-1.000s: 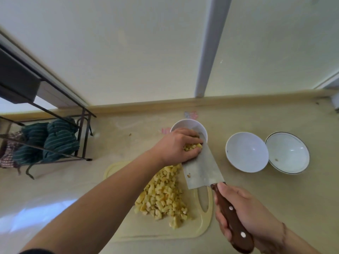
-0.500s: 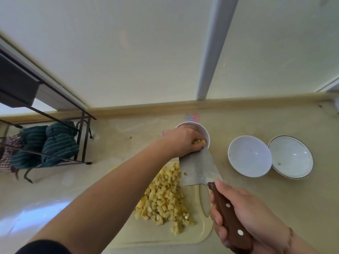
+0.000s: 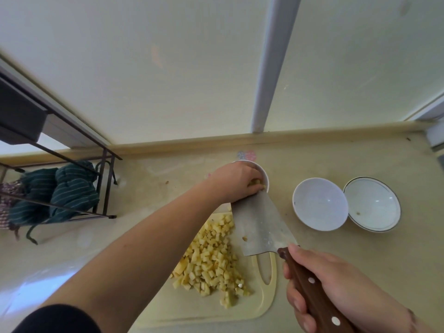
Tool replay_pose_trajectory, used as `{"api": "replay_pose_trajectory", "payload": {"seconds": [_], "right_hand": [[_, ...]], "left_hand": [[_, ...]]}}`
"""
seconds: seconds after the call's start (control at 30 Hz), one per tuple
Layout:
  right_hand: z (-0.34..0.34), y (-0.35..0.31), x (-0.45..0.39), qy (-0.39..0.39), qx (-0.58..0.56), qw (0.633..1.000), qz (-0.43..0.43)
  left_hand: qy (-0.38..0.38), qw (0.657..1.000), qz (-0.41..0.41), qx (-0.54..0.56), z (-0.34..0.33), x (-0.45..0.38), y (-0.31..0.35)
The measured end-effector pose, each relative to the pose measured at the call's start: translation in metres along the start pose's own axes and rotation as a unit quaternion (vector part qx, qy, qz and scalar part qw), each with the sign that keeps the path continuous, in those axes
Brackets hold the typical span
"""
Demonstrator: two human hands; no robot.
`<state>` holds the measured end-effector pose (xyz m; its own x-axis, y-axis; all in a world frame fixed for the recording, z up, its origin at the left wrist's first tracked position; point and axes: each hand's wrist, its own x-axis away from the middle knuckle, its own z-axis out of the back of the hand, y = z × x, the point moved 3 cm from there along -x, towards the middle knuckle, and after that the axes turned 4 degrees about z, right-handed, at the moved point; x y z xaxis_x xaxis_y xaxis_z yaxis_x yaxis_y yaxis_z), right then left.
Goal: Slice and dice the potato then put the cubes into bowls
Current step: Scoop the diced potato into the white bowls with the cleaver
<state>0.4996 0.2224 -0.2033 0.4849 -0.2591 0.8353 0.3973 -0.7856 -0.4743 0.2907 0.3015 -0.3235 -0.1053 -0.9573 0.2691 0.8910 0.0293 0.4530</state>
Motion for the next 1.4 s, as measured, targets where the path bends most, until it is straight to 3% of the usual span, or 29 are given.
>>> {"api": "replay_pose_trajectory", "payload": {"seconds": [0.17,0.47,0.6,0.73,0.9,1.03,1.13,1.3,1.4], "right_hand": [[0.002,-0.001,0.004,-0.01,0.024,1.0,-0.001],[0.003,-0.002,0.013,-0.019,0.014,1.0,0.004],[0.005,-0.001,0.013,-0.012,0.022,1.0,0.014],[0.005,0.001,0.01,-0.017,0.046,0.999,0.014],[0.009,0.006,0.009,-0.018,0.064,0.998,0.016],[0.018,0.016,0.01,-0.008,0.086,0.996,0.018],[0.027,0.025,0.01,0.002,0.112,0.993,0.028],[0.052,0.05,0.019,0.021,0.213,0.973,0.089],[0.075,0.086,0.022,0.058,0.201,0.974,0.09]], "left_hand": [[0.036,0.998,-0.017,-0.044,0.004,0.001,0.002],[0.03,0.997,-0.023,0.066,0.014,0.0,-0.004],[0.093,0.99,-0.048,0.099,0.014,0.011,-0.013],[0.138,0.985,-0.101,0.021,0.011,0.024,-0.02],[0.119,0.991,0.004,-0.055,0.008,0.023,-0.025],[0.121,0.99,0.03,-0.065,-0.001,0.023,-0.029],[0.171,0.985,0.017,0.003,-0.005,0.031,-0.03],[0.321,0.943,0.045,0.078,-0.011,0.08,-0.034],[0.302,0.951,0.018,0.059,-0.037,0.121,-0.03]]}}
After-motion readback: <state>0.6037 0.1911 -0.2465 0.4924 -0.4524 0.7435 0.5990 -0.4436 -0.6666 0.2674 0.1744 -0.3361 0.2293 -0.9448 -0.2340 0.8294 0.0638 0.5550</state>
